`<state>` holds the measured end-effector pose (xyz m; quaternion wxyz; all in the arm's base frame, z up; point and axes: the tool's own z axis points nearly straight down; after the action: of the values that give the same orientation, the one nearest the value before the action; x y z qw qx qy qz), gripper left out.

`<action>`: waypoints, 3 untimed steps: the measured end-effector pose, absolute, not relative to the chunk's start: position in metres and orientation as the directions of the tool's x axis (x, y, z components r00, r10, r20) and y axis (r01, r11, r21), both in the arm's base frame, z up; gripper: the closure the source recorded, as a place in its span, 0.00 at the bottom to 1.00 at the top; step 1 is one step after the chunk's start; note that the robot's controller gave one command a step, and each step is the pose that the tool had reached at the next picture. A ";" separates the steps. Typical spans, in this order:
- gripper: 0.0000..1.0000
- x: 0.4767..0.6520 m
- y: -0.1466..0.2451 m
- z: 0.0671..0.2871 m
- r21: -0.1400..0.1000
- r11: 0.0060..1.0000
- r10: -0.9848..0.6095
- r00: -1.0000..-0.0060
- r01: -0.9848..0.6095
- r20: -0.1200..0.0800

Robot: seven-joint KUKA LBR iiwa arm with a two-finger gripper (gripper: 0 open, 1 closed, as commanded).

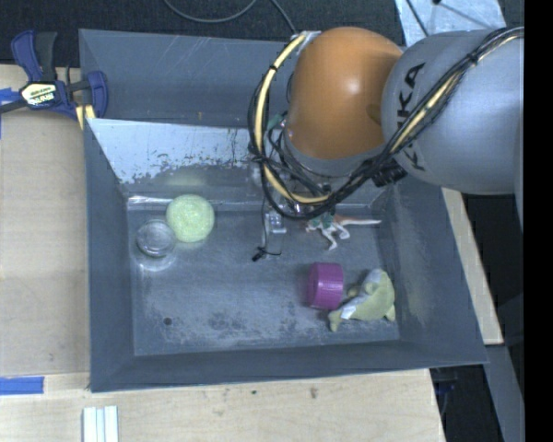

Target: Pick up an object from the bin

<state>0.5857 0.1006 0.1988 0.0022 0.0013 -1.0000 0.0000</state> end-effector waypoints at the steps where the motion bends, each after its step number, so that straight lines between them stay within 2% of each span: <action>1: 0.00 0.587 0.100 0.204 0.001 1.000 0.000 -1.000 0.000 -0.004; 2: 0.00 0.601 0.134 0.136 0.002 1.000 -0.013 -1.000 -0.013 -0.008; 3: 0.00 0.603 0.148 0.112 0.000 0.999 -0.054 -0.999 -0.054 0.003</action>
Offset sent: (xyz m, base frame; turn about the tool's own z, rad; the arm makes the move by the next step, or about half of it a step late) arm 0.0239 0.0644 -0.1288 -0.0212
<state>0.6028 0.1478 0.1122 0.0016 0.0268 -0.9996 0.0001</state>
